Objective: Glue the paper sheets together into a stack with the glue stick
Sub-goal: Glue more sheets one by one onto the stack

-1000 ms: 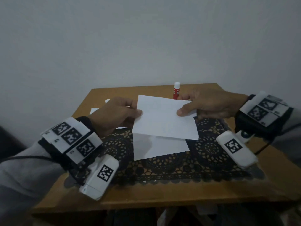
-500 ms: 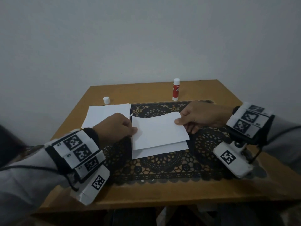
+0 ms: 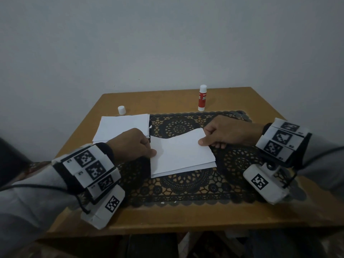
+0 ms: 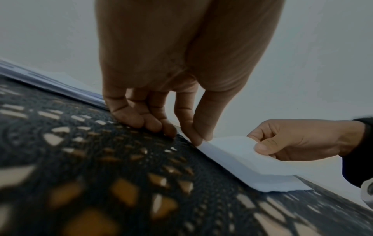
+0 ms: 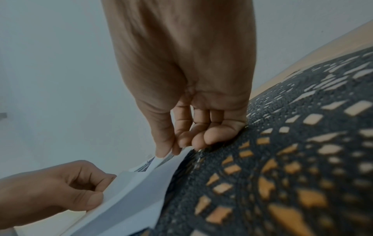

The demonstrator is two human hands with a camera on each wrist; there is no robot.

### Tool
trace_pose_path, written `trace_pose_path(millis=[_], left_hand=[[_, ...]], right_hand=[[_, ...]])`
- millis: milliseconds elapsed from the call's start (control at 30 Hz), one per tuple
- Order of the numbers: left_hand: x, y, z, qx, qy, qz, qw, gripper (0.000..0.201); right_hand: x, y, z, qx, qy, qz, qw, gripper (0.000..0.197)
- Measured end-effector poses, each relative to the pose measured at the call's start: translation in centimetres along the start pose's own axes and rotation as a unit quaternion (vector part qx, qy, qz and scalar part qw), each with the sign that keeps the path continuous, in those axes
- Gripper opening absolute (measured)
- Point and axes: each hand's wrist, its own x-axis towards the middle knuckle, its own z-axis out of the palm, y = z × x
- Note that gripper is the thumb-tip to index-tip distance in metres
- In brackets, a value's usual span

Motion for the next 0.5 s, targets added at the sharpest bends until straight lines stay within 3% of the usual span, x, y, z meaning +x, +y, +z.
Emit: trace_pose_path(millis=[500], left_hand=[[-0.18, 0.27, 0.01, 0.01, -0.006, -0.003, 1.0, 0.037]], right_hand=[[-0.14, 0.16, 0.28, -0.026, 0.003, -0.024, 0.999, 0.03]])
